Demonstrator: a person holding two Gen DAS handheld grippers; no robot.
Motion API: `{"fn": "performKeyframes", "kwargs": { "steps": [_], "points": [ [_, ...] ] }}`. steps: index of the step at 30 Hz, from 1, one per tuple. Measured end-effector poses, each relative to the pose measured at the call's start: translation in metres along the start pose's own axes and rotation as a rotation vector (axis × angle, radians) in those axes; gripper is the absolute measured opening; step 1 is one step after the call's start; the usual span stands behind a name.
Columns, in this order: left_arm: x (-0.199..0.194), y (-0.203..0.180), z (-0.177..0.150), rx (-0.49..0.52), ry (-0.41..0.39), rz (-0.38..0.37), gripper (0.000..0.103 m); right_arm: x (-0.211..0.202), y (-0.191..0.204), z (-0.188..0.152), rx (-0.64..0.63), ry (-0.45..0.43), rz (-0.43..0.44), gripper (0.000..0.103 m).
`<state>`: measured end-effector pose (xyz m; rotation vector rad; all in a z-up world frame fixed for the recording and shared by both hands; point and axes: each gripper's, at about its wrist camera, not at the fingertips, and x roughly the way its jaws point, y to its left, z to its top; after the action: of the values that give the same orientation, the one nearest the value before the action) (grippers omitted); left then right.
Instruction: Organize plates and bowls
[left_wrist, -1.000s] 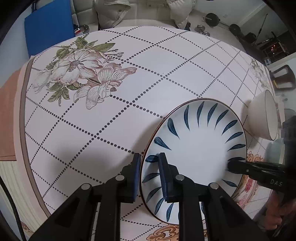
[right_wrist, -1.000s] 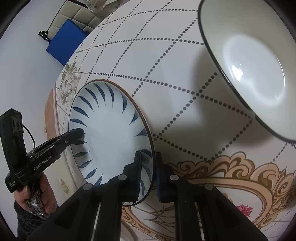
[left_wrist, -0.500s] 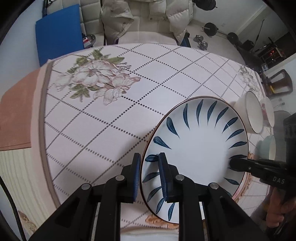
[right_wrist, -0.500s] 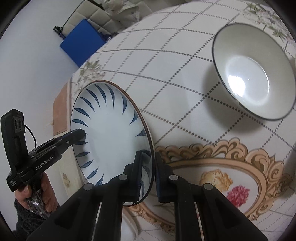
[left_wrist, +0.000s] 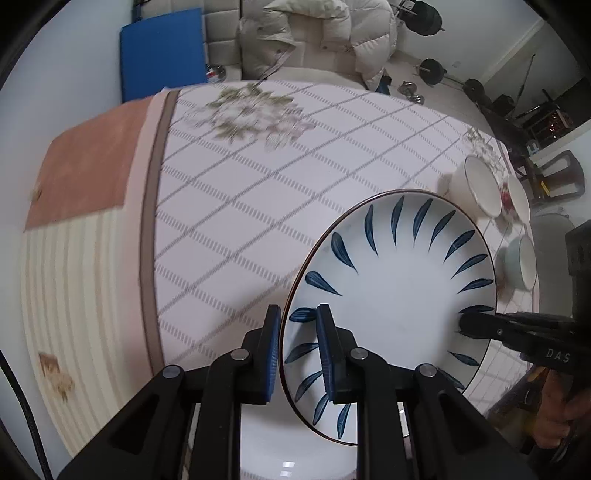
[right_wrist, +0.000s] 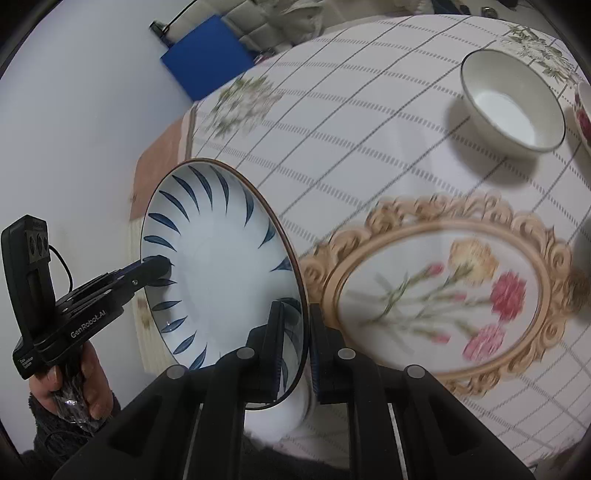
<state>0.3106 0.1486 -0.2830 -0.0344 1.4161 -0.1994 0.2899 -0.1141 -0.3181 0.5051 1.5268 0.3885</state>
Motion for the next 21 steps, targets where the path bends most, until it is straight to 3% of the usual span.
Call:
{"fn": "performKeyframes", "kwargs": {
  "steps": [12,21],
  "points": [
    [-0.001,0.037,-0.088,-0.069,0.067,0.017,0.017,0.035,0.033,-0.072,-0.042,0.112,-0.013,0.014],
    [0.029,0.054,-0.109,-0.104,0.133,0.024,0.017,0.073,0.032,-0.086,-0.044,0.177,-0.050,0.014]
  ]
}}
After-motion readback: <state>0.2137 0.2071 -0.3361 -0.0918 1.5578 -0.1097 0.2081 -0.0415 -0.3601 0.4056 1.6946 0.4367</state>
